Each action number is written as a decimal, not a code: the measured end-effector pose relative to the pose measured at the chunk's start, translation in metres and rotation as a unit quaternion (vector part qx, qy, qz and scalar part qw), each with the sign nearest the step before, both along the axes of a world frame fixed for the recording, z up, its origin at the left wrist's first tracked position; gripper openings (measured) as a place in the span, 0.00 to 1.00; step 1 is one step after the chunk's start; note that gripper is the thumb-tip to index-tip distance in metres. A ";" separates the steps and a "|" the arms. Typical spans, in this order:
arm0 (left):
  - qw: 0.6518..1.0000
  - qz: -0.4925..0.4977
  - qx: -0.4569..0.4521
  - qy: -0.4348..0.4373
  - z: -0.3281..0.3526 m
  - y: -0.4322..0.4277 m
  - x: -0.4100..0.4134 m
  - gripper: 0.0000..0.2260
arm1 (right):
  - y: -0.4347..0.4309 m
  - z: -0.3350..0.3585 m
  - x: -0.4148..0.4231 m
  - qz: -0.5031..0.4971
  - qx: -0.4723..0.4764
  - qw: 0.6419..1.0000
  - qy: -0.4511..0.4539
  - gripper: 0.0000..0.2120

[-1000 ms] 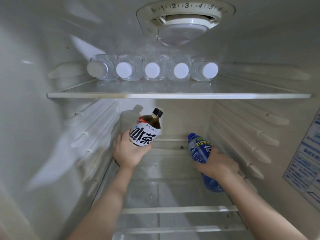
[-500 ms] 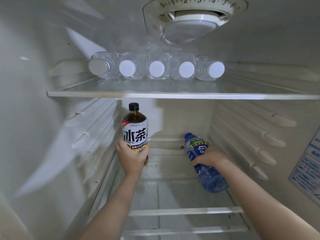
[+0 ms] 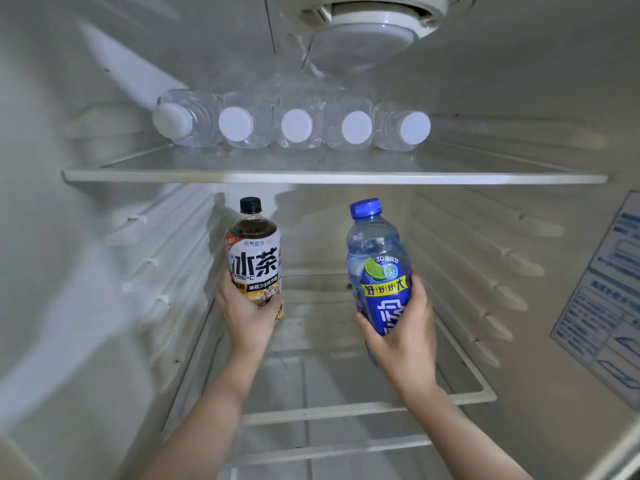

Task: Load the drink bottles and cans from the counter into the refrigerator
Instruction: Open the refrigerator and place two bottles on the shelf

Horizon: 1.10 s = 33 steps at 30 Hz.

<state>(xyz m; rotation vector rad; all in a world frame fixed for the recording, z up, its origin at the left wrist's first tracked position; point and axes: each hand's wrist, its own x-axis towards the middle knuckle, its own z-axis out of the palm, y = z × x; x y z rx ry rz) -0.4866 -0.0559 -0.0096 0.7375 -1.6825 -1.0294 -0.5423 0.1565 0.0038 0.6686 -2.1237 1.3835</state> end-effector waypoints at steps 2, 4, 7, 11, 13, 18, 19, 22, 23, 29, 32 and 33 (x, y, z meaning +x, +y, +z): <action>1.000 0.004 -0.019 -0.024 -0.002 0.003 0.006 0.38 | -0.002 -0.003 -0.002 0.028 -0.040 0.999 -0.016 0.34; 0.998 0.007 -0.037 -0.045 -0.003 0.007 0.010 0.39 | -0.005 -0.008 -0.007 0.024 -0.051 0.998 -0.032 0.36; 0.997 0.018 -0.046 -0.064 -0.003 0.012 0.013 0.38 | -0.008 -0.011 -0.019 -0.038 -0.004 0.997 -0.060 0.41; 0.994 0.044 -0.029 -0.098 0.003 0.015 0.012 0.38 | -0.005 -0.008 -0.029 -0.145 0.047 0.985 -0.078 0.44; 0.991 0.066 -0.024 -0.111 0.005 0.014 0.011 0.36 | -0.001 -0.007 -0.030 -0.154 0.057 0.982 -0.095 0.45; 0.987 0.100 -0.022 -0.125 0.007 0.011 0.009 0.35 | 0.009 -0.016 -0.033 -0.154 0.183 0.964 -0.113 0.45; 0.987 0.102 -0.021 -0.125 0.007 0.011 0.009 0.35 | 0.009 -0.017 -0.034 -0.157 0.192 0.961 -0.120 0.44; 0.989 0.100 -0.030 -0.103 0.006 0.010 0.008 0.33 | 0.004 -0.015 -0.039 -0.162 0.207 0.958 -0.114 0.42; 0.990 0.097 -0.033 -0.096 0.006 0.009 0.007 0.32 | 0.002 -0.014 -0.042 -0.160 0.211 0.958 -0.107 0.42; 0.994 0.090 -0.006 -0.062 0.012 0.000 -0.006 0.30 | -0.015 -0.015 -0.070 -0.160 0.191 0.963 -0.099 0.40; 0.995 0.092 0.032 -0.028 0.012 -0.004 -0.014 0.31 | -0.026 -0.020 -0.077 -0.154 0.123 0.974 -0.109 0.39; 0.994 0.094 0.046 -0.016 0.012 -0.006 -0.017 0.31 | -0.030 -0.021 -0.079 -0.156 0.102 0.976 -0.112 0.39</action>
